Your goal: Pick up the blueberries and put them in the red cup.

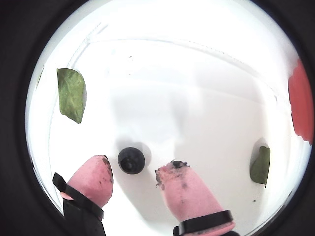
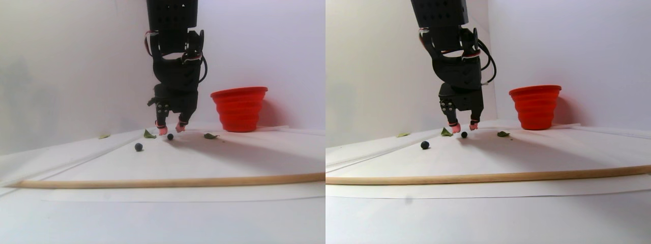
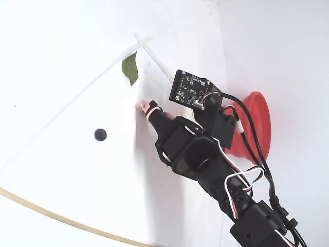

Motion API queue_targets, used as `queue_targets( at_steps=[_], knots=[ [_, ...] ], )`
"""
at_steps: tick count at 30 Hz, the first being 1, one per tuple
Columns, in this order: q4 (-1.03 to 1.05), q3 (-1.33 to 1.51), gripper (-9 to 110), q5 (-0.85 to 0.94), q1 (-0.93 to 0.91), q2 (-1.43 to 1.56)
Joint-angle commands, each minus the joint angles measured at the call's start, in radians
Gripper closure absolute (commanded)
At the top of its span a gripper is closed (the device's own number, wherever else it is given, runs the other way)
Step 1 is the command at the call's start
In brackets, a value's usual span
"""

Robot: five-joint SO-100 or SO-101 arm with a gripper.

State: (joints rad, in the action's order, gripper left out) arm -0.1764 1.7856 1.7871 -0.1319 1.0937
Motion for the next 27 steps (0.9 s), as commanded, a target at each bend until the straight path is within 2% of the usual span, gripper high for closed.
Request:
queue_targets(
  at_steps=[1,27],
  knots=[
    [-0.032,-0.078,84,-0.003,0.023,0.028],
    [-0.094,-0.103,84,0.002,0.028,-0.044]
  ],
)
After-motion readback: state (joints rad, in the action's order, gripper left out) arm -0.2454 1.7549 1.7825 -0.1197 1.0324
